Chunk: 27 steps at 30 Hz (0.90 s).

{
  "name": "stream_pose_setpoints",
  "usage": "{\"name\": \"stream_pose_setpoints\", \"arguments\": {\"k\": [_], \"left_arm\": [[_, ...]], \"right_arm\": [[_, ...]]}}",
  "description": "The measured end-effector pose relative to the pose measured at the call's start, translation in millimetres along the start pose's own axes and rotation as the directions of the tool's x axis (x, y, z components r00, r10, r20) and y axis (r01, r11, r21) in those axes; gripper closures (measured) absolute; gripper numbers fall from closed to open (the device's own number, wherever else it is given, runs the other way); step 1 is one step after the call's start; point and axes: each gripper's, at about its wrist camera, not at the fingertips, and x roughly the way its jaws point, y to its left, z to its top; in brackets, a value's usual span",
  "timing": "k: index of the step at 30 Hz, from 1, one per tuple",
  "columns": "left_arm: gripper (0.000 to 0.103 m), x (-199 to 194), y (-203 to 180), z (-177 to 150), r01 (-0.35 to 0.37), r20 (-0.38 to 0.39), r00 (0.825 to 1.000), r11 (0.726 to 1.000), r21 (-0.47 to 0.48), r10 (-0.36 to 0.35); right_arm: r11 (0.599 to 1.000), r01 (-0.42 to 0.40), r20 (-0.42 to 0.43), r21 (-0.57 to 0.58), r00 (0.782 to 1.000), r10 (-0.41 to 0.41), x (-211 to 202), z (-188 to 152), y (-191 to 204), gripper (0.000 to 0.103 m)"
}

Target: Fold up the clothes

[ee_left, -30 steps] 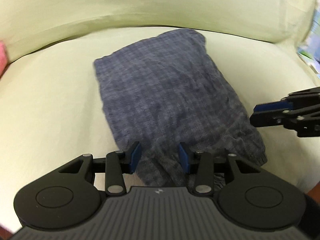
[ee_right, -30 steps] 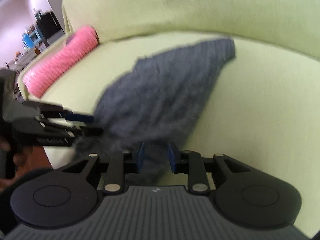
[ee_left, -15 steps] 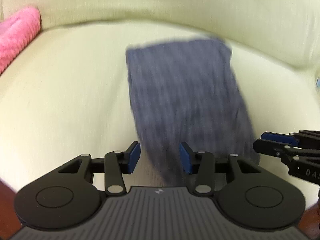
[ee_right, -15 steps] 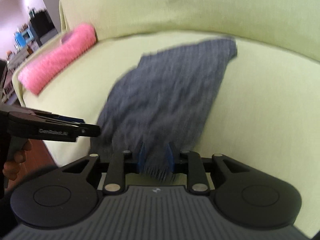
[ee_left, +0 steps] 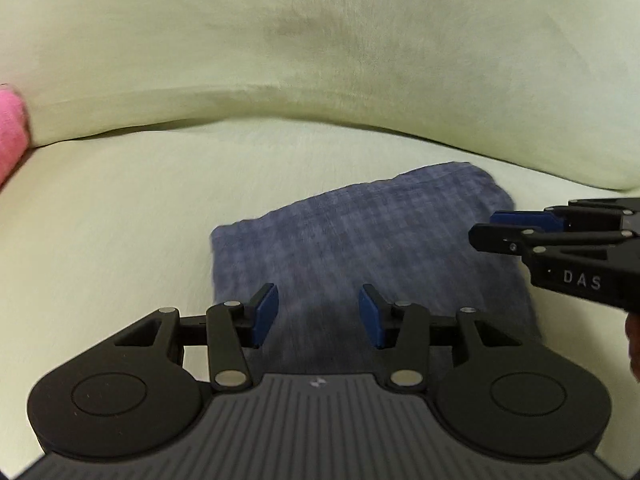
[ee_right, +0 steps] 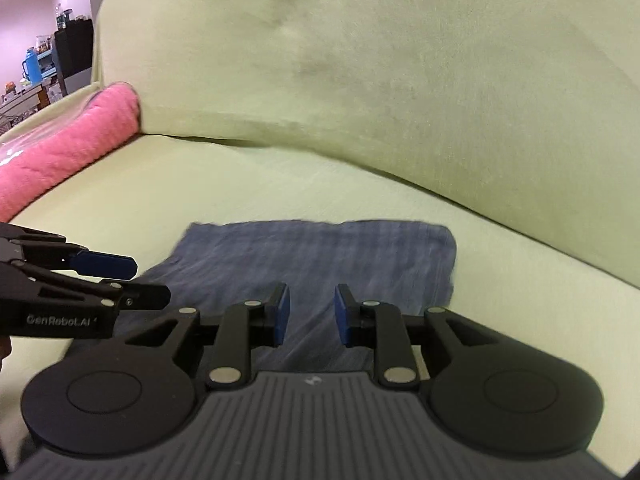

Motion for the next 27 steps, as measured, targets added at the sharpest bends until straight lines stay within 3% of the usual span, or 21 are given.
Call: {"name": "stream_pose_setpoints", "arguments": {"k": [2, 5, 9, 12, 15, 17, 18, 20, 21, 25, 27], "left_arm": [[0.047, 21, 8, -6, -0.09, -0.019, 0.996, 0.995, 0.054, 0.091], [0.049, 18, 31, -2, -0.107, -0.019, 0.994, 0.994, 0.028, 0.107], [0.049, 2, 44, 15, -0.082, 0.064, 0.995, 0.997, -0.001, 0.082], [0.049, 10, 39, 24, -0.031, 0.07, 0.997, 1.0, 0.003, 0.031], [0.049, 29, 26, 23, -0.018, 0.075, 0.997, 0.998, 0.064, 0.013], [0.047, 50, 21, 19, -0.04, 0.047, 0.998, 0.994, 0.099, 0.036], [0.045, 55, 22, 16, -0.06, 0.057, 0.997, 0.993, 0.103, 0.054], [0.044, 60, 22, 14, -0.137, 0.105, 0.987, 0.979, 0.148, 0.122], [0.044, 62, 22, 14, -0.172, 0.116, 0.981, 0.971, 0.164, 0.154], [0.045, 63, 37, 27, -0.228, 0.078, 0.973, 0.962, 0.152, 0.219], [0.045, 49, 37, 29, -0.247, 0.086, 0.968, 0.957, 0.155, 0.236]], "right_arm": [[1.0, 0.022, -0.031, 0.009, 0.999, -0.021, 12, -8, -16, 0.087], [0.992, 0.0, -0.02, 0.127, 1.0, 0.003, 4, -17, -46, 0.096], [0.974, 0.038, 0.031, 0.224, 0.998, -0.046, -16, -6, -69, 0.084], [0.956, 0.019, 0.033, 0.293, 0.999, -0.03, -3, 6, -88, 0.067], [0.947, 0.016, 0.009, 0.319, 1.0, -0.02, 17, 13, -96, 0.067], [0.955, 0.016, 0.003, 0.295, 1.0, -0.018, 34, 15, -96, 0.074], [0.963, 0.021, 0.001, 0.269, 1.0, -0.022, 39, 13, -94, 0.088], [0.975, 0.053, -0.019, 0.216, 0.999, -0.05, 48, 12, -93, 0.097], [0.977, 0.063, -0.012, 0.202, 0.998, -0.062, 49, 11, -94, 0.095], [0.969, 0.161, -0.002, 0.19, 0.987, -0.163, 46, 14, -99, 0.067], [0.961, 0.18, 0.022, 0.212, 0.982, -0.188, 31, 13, -95, 0.068]]}}
